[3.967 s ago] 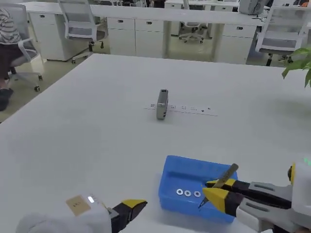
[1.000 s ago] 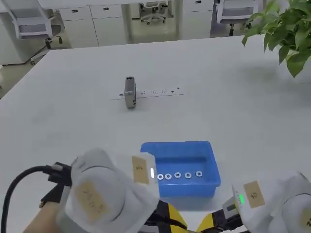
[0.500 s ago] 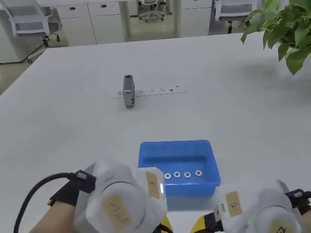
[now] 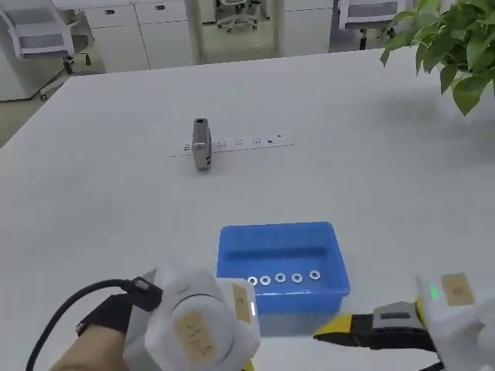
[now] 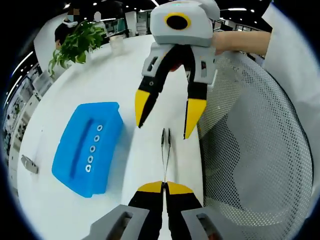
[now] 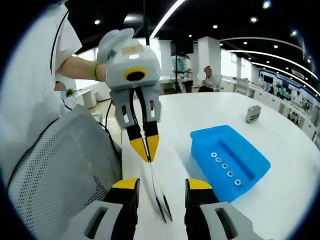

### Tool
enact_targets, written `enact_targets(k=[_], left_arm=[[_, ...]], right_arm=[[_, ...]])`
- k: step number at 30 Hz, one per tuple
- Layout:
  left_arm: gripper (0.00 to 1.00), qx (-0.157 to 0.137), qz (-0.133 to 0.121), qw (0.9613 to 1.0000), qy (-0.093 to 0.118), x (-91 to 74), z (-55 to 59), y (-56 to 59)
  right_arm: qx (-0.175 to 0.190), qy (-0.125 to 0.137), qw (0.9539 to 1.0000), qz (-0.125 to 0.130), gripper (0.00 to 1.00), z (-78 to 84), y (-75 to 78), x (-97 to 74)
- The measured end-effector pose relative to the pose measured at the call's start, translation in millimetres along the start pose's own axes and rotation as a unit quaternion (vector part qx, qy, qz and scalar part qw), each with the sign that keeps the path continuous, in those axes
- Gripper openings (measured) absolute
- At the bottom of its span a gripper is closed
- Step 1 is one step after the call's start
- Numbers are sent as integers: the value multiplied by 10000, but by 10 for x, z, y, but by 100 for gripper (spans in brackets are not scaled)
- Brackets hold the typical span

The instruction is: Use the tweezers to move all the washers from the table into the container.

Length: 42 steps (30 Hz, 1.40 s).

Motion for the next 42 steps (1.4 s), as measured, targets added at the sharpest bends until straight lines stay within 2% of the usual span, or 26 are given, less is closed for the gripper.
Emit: enact_targets(k=[3,5,9,12,17,19,24,28,30,38,42], left_arm=[[0,-73,61,9999,-92,29,30,-8],[0,-145,109,9997,-151,52,46,-11],[0,-205,145,9993,-259,91,73,-9],[0,-235,173,9989,-375,126,96,-4],[0,-247,241,9973,-647,198,121,-5],[0,-243,236,9968,-730,214,121,-8],[0,-306,280,9953,-879,232,117,17],[0,-281,270,9936,-1064,258,140,35],[0,-276,253,9934,-1087,252,131,33],[0,-370,230,9919,-1193,260,118,36],[4,-604,175,9909,-1193,240,120,69]], right_arm=[[205,445,9982,345,40,-77,37,-183],[208,662,9958,605,41,-119,56,-303],[98,788,9911,1070,42,-159,71,-499],[126,931,9853,1430,47,-196,79,-672],[110,1171,9782,1712,54,-282,33,-917],[77,1281,9741,1864,56,-319,7,-1019],[84,1494,9672,2054,59,-339,-71,-1178],[159,1470,9650,2164,60,-300,-125,-1247],[175,1474,9634,2232,62,-298,-158,-1300],[211,1424,9635,2258,64,-263,-236,-1471],[211,1382,9649,2224,65,-260,-219,-1500]])
Point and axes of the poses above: the centre of the closed fingertips' face, and the gripper's own axes: x roughly forward along the fingers, y roughly to its right, z roughly out of its underside, the point moved 6 cm from there along -x, roughly backward along the fingers, and after that the axes turned 5 degrees about -z, right-handed, at the moved point
